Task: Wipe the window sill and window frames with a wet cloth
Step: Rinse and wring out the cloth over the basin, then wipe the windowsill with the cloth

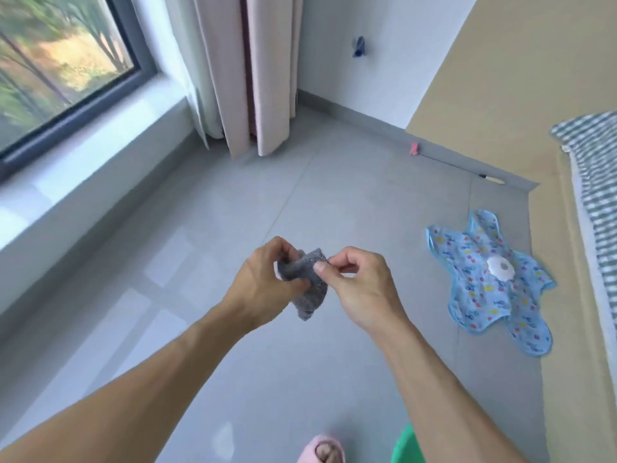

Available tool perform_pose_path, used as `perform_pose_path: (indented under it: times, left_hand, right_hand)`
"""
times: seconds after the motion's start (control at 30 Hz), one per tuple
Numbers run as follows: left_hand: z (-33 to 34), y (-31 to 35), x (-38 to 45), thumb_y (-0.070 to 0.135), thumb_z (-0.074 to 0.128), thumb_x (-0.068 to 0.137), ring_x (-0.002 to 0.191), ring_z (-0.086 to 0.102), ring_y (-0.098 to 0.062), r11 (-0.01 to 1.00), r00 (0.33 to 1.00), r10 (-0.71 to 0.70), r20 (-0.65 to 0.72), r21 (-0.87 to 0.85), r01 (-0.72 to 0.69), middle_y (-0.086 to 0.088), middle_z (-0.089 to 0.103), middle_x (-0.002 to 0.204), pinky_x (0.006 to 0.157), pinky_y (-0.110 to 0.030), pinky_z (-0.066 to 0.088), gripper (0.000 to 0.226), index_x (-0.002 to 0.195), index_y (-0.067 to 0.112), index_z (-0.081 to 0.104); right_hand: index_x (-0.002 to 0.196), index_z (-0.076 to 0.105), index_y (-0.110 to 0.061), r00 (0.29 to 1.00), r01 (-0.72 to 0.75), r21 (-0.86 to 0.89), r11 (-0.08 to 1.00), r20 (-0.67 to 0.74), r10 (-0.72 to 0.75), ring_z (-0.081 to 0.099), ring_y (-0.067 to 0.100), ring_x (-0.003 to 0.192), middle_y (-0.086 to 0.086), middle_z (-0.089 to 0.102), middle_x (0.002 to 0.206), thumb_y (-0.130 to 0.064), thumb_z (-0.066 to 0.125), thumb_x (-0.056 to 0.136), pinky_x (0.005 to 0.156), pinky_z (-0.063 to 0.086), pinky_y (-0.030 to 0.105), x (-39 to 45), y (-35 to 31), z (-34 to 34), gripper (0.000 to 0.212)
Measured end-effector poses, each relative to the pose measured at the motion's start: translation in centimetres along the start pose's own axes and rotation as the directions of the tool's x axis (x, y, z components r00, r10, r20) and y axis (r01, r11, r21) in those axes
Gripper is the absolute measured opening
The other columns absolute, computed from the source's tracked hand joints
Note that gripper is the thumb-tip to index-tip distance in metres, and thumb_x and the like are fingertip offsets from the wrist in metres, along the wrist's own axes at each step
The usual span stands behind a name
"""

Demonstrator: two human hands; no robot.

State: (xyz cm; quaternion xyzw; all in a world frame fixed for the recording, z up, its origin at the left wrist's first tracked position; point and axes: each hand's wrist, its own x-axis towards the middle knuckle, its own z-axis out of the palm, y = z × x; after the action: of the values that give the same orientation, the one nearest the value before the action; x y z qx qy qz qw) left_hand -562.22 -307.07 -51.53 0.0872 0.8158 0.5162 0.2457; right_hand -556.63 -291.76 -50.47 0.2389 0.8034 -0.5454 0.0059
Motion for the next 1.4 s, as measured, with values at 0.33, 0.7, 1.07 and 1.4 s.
perform_pose_path:
  times: [0.33,0.7,1.07,1.4]
  left_hand:
    - [-15.3,3.0,12.5,-0.011,0.062,0.077,0.058,0.046,-0.014,0.992,0.98,-0.123,-0.153,-0.045,0.118,-0.01,0.064,0.073,0.053,-0.022,0.038,0.023,0.08,0.01,0.051]
    - [-32.2,-0.1,25.1,-0.003,0.052,0.063,0.092,0.065,-0.006,0.972,0.974,-0.18,-0.137,-0.176,0.154,0.007,0.068,0.112,0.066,-0.028,0.056,0.05,0.106,0.022,0.049]
    - [-42.1,-5.6,39.9,0.011,0.059,0.094,0.082,0.063,-0.021,0.866,0.83,-0.465,-0.308,-0.353,0.354,-0.012,0.067,0.093,0.082,-0.04,0.058,0.008,0.099,0.005,0.061]
    - [-44.0,-16.0,56.0,0.021,0.048,0.101,0.062,0.059,-0.019,0.922,0.746,-0.361,-0.56,-0.334,0.195,-0.01,0.06,0.088,0.041,-0.027,0.046,0.01,0.103,0.018,0.038]
  right_hand:
    - [0.074,0.053,-0.018,0.94,0.114,-0.06,0.992,0.33,-0.088,0.053,-0.003,0.062,-0.012,0.06,0.077,-0.018,0.068,0.087,0.059,0.038,0.01,17.2,-11.8,8.8,0.02]
    - [0.109,0.07,-0.034,0.671,0.032,-0.126,0.992,0.738,0.073,0.07,0.012,0.091,-0.005,0.075,0.094,-0.027,0.072,0.069,0.072,0.052,0.026,34.3,-20.3,23.2,0.041]
    - [0.061,0.045,-0.017,0.875,0.141,-0.087,0.986,0.477,-0.083,0.04,0.01,0.055,-0.002,0.045,0.062,-0.028,0.079,0.077,0.052,0.034,0.024,49.4,-24.0,34.2,0.04]
    - [0.126,0.043,-0.03,0.805,0.318,-0.167,0.933,0.567,-0.173,0.066,0.015,0.091,-0.001,0.066,0.103,-0.021,0.072,0.084,0.081,0.054,0.031,64.6,-20.0,45.8,0.051]
